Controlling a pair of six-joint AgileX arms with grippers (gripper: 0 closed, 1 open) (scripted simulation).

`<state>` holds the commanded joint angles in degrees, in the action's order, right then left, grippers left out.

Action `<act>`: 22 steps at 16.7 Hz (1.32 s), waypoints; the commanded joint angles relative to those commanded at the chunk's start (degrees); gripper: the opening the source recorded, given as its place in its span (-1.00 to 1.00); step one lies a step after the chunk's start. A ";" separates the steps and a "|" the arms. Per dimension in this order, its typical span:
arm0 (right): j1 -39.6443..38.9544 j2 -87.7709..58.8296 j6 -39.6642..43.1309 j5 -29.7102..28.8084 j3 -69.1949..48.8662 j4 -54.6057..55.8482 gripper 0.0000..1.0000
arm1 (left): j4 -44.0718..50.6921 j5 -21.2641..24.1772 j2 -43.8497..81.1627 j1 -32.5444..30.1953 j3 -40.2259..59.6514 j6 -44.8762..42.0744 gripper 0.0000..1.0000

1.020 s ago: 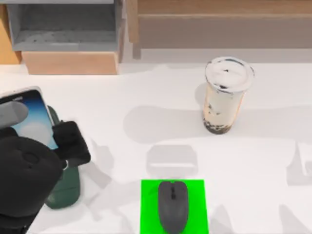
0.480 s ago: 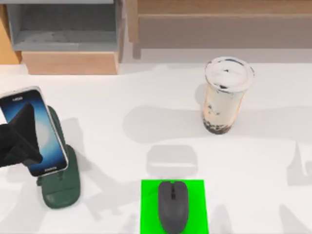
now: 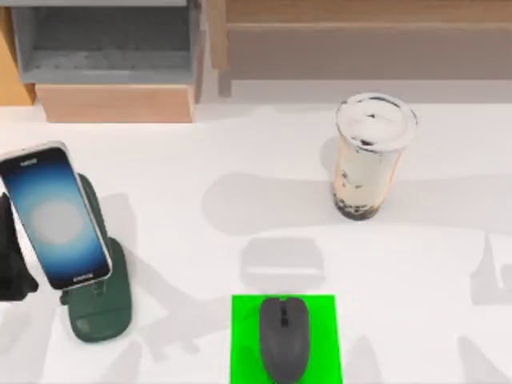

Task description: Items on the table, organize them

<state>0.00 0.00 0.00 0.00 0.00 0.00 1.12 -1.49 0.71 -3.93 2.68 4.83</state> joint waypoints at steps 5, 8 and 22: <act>0.00 0.00 0.00 0.00 0.00 0.00 1.00 | -1.12 1.49 -0.71 3.93 -2.68 -4.83 1.00; 0.00 0.00 0.00 0.00 0.00 0.00 1.00 | -1.12 1.49 -0.71 3.93 -2.68 -4.83 1.00; -16.90 -39.23 -7.23 -13.63 -7.03 25.19 1.00 | -1.12 1.49 -0.71 3.93 -2.68 -4.83 1.00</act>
<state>-16.90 -39.23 -7.23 -13.63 -7.03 25.19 0.00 0.00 0.00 0.00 0.00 0.00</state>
